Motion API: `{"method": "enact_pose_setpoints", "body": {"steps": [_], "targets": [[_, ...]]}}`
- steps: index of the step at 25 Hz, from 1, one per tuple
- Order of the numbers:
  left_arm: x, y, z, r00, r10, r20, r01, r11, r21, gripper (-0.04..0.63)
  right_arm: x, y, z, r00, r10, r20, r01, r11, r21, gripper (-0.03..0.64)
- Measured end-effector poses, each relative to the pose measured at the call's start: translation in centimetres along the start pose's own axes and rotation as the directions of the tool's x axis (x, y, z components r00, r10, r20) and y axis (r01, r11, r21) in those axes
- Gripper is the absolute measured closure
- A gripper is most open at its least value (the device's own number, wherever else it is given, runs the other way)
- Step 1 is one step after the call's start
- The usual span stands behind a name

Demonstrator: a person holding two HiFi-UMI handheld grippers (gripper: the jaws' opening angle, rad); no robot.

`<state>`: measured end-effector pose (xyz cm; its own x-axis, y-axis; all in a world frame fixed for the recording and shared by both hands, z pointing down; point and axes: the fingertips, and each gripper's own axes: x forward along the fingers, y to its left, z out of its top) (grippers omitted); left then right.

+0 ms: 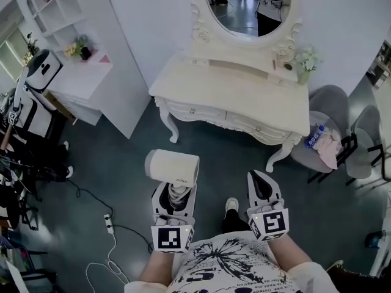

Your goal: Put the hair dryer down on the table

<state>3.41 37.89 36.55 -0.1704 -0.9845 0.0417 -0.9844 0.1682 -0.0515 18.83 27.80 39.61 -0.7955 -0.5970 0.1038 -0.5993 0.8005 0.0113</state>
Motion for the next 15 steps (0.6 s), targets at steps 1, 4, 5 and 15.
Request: {"method": "enact_pose_setpoints", "body": {"steps": [1, 4, 5, 15], "targets": [[1.7, 0.1, 0.1, 1.0, 0.005, -0.002, -0.005, 1.0, 0.001, 0.344, 1.3, -1.1, 0.2, 1.0, 0.004, 0.0, -0.004, 1.0, 0.001, 0.598], [7.0, 0.2, 0.4, 1.0, 0.017, -0.003, -0.017, 1.0, 0.002, 0.344, 5.3, -4.8, 0.9, 1.0, 0.016, 0.001, -0.016, 1.0, 0.001, 0.598], [8.8, 0.2, 0.5, 1.0, 0.021, -0.002, -0.02, 1.0, 0.002, 0.344, 6.6, -6.0, 1.1, 1.0, 0.021, 0.002, -0.021, 1.0, -0.002, 0.597], [21.9, -0.7, 0.2, 0.999, 0.029, -0.016, -0.03, 0.999, -0.029, 0.344, 16.2, -16.1, 1.2, 1.0, 0.02, -0.013, -0.02, 1.0, 0.019, 0.598]]}}
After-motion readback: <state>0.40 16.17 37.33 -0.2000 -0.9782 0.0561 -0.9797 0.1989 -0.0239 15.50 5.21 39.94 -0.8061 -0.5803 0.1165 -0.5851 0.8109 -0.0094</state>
